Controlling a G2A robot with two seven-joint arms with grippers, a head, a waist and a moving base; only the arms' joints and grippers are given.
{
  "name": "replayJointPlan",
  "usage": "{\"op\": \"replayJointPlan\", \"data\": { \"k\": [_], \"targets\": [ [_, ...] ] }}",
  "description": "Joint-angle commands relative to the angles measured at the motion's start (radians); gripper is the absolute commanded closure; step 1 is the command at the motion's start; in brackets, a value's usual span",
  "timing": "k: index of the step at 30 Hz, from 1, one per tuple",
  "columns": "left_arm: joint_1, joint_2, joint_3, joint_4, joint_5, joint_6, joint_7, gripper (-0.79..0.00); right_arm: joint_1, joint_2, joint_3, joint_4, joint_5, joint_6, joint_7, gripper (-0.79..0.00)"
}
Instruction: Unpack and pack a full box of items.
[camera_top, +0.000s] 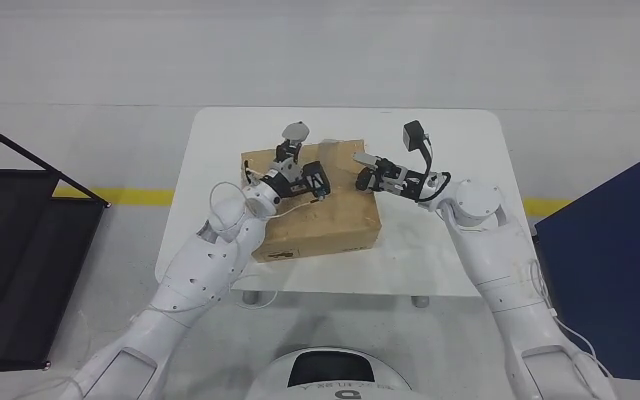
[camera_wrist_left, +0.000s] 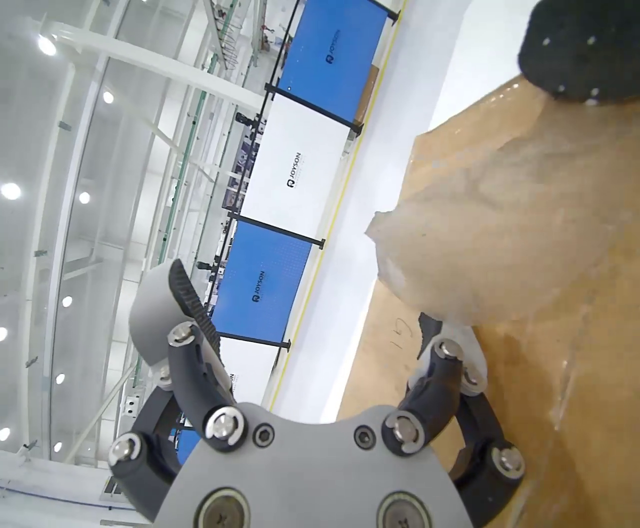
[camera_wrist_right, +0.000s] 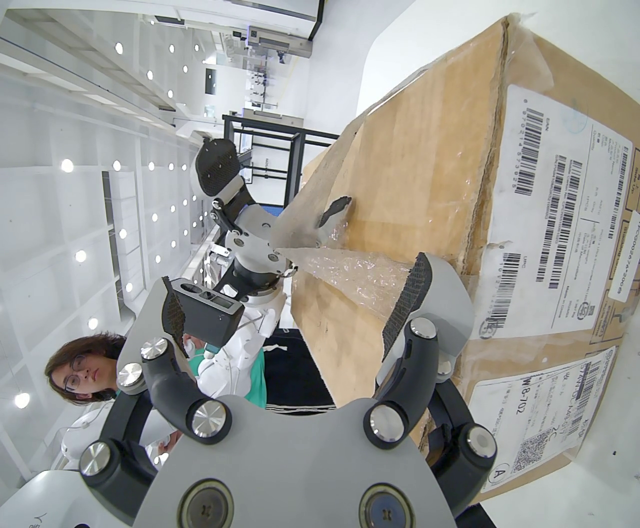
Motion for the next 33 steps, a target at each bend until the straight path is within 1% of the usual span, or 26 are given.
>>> {"op": "replayJointPlan", "data": {
  "k": [1,7,10,12,16,17,18,19,20,21,23,24,25,33],
  "targets": [
    [0.0,-0.001,0.0,0.003,-0.003,-0.012,0.008,-0.785,0.0,0.0,0.0,0.0,0.0,0.0,0.0,-0.785],
    [-0.016,-0.008,0.017,0.02,-0.011,-0.029,0.04,-0.785,0.0,0.0,0.0,0.0,0.0,0.0,0.0,-0.785],
    [-0.038,-0.011,0.043,0.046,0.026,-0.055,0.089,-0.785,0.0,0.0,0.0,0.0,0.0,0.0,0.0,-0.785],
    [-0.043,-0.013,0.059,0.062,0.069,-0.032,0.102,-0.785,0.0,0.0,0.0,0.0,0.0,0.0,0.0,-0.785],
    [-0.043,-0.018,0.066,0.077,0.092,0.025,0.099,-0.785,0.0,0.0,0.0,0.0,0.0,0.0,0.0,-0.785],
    [-0.042,-0.019,0.065,0.08,0.098,0.046,0.098,-0.686,0.0,0.0,0.0,0.0,0.0,0.0,0.0,-0.785],
    [-0.041,-0.019,0.064,0.082,0.104,0.066,0.097,-0.56,0.0,0.0,0.0,0.0,0.0,0.0,0.0,-0.785],
    [-0.04,-0.02,0.064,0.084,0.109,0.082,0.099,-0.357,0.0,0.0,0.0,0.0,0.0,0.0,0.0,-0.785],
    [-0.039,-0.02,0.061,0.084,0.114,0.1,0.103,-0.305,0.0,0.0,0.0,0.0,0.0,0.0,0.0,-0.785],
    [-0.037,-0.02,0.059,0.084,0.12,0.119,0.106,-0.222,0.0,0.0,0.0,0.0,0.0,0.0,0.0,-0.785],
    [-0.03,-0.02,0.055,0.08,0.128,0.145,0.118,-0.083,0.0,0.0,0.0,0.0,0.0,0.0,0.0,-0.785],
    [-0.026,-0.02,0.052,0.077,0.13,0.155,0.124,-0.034,0.0,0.0,0.0,0.0,0.0,0.0,0.0,-0.785],
    [-0.023,-0.019,0.05,0.075,0.135,0.165,0.129,0.0,0.0,0.0,0.0,0.0,0.0,0.0,0.0,-0.785],
    [0.005,-0.016,0.031,0.058,0.17,0.213,0.144,0.0,0.0,0.0,0.0,0.0,0.0,0.0,0.0,-0.785]
  ]
}}
